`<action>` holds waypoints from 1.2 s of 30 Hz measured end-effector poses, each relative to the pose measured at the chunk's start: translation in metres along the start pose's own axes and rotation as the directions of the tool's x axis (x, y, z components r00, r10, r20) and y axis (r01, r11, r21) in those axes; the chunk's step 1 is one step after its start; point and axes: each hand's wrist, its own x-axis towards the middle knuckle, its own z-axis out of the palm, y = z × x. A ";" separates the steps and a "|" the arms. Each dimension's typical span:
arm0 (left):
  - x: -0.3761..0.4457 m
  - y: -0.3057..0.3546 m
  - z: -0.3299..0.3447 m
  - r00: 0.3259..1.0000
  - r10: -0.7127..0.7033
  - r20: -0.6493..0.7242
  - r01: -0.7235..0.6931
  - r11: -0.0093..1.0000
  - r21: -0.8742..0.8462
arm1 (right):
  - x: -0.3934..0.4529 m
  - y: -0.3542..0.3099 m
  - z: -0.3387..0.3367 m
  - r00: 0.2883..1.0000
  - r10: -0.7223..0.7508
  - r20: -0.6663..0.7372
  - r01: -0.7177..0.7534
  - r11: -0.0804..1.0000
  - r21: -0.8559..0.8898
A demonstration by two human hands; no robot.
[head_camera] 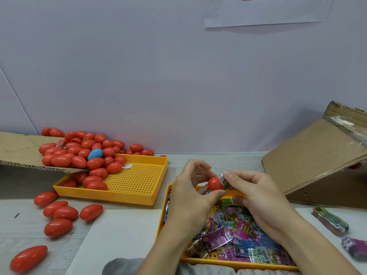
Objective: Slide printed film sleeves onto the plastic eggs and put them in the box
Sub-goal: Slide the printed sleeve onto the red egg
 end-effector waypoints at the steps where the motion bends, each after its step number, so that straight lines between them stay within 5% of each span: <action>1: 0.000 0.000 0.000 1.000 0.001 -0.001 -0.001 1.000 -0.002 | -0.001 0.000 0.001 1.000 -0.022 -0.011 0.022 0.999 -0.024; 6: -0.001 0.001 0.001 0.999 0.033 0.012 -0.033 0.999 0.028 | -0.001 -0.003 0.002 0.978 -0.200 -0.064 0.184 0.962 -0.201; 16: 0.001 -0.002 0.001 0.999 0.022 -0.049 -0.021 0.999 0.025 | 0.001 0.001 0.001 0.948 -0.299 -0.106 0.253 0.915 -0.316; 27: 0.003 -0.006 -0.001 0.992 -0.055 -0.111 0.034 0.982 -0.184 | -0.002 0.008 0.012 0.871 -0.488 0.052 0.345 0.533 -0.773; 36: 0.004 -0.008 0.001 0.995 -0.097 -0.031 0.082 0.944 -0.320 | -0.002 0.009 0.011 0.835 -0.544 0.077 0.353 0.424 -0.834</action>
